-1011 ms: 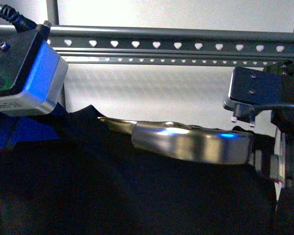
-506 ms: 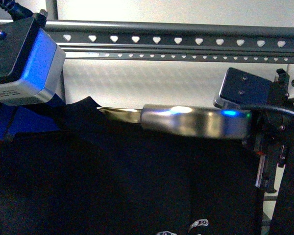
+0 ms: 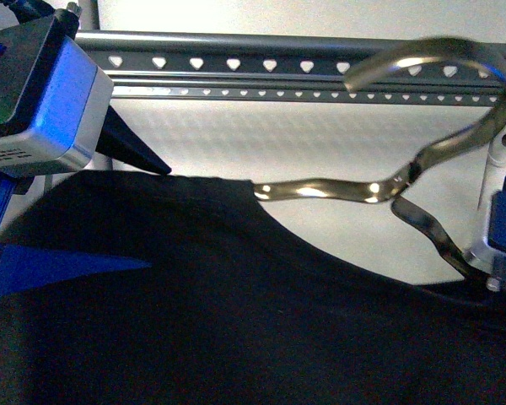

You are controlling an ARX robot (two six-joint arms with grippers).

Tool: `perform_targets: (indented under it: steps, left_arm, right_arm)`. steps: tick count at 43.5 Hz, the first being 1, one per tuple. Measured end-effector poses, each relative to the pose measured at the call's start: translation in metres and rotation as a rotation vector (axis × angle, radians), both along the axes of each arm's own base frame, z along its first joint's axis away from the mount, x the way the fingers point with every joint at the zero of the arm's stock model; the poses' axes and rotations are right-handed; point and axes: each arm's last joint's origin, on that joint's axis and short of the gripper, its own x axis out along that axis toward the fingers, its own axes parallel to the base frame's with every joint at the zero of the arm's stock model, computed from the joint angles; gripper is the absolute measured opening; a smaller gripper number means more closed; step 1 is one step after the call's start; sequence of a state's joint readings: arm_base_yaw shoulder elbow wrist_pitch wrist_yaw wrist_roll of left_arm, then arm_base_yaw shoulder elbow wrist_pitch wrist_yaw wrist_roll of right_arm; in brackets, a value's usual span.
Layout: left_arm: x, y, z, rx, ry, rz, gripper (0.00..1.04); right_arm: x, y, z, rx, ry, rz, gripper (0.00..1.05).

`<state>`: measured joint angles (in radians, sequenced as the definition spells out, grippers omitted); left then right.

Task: Hang clothes on hanger

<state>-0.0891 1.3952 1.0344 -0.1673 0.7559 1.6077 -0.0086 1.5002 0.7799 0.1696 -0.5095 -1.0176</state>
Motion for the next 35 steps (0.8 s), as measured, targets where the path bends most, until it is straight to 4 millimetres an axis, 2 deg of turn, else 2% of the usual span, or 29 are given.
perform_targets:
  steps: [7,9,10,12,13,14,15,16,19,22,25,28,31,35]
  left_arm:
    - [0.0,0.0,0.0,0.002,-0.002,0.0,0.99]
    - [0.0,0.0,0.0,0.0,0.0,0.006,0.99]
    - [0.0,-0.001,0.0,-0.01,-0.008,0.037,0.98]
    - [0.002,0.002,-0.003,-0.08,-0.049,0.278,0.98]
    - [0.003,0.003,-0.002,-0.149,-0.051,0.377,0.98]
    - [0.006,0.007,0.002,-0.303,-0.038,0.522,0.98]
    - [0.007,0.01,0.007,-0.387,-0.055,0.58,0.98]
    - [0.009,0.017,0.015,-0.557,-0.053,0.704,0.98]
    - [0.011,0.039,0.039,-1.012,-0.007,0.913,0.98]
    - [0.008,0.061,0.051,-1.362,0.055,1.018,0.98]
    - [0.005,0.074,0.055,-1.554,0.13,1.019,0.98]
    - [0.003,0.077,0.058,-1.635,0.217,0.949,0.98]
    - [-0.011,0.072,0.057,-1.499,0.31,0.993,0.85]
    - [-0.046,0.058,0.035,-1.37,0.277,1.004,0.63]
  right_arm:
    - [-0.01,-0.025,-0.016,-0.015,0.117,-0.078,0.04]
    - [-0.012,-0.029,-0.017,-0.025,0.129,-0.092,0.04]
    - [-0.012,-0.031,-0.018,-0.026,0.131,-0.095,0.04]
    - [-0.013,-0.032,-0.017,-0.019,0.134,-0.095,0.04]
    - [-0.013,-0.032,-0.017,-0.014,0.135,-0.095,0.04]
    - [-0.014,-0.031,-0.015,-0.002,0.14,-0.1,0.04]
    - [-0.014,-0.031,-0.014,0.01,0.145,-0.106,0.04]
    - [-0.016,-0.03,-0.012,0.025,0.152,-0.113,0.04]
    - [-0.017,-0.027,-0.005,0.062,0.157,-0.151,0.03]
    - [-0.019,-0.023,0.003,0.103,0.181,-0.202,0.03]
    - [-0.018,-0.016,0.016,0.157,0.189,-0.251,0.03]
    - [-0.015,-0.01,0.037,0.25,0.191,-0.316,0.03]
    - [-0.014,-0.005,0.062,0.378,0.196,-0.363,0.03]
    - [-0.012,-0.002,0.103,0.562,0.218,-0.416,0.03]
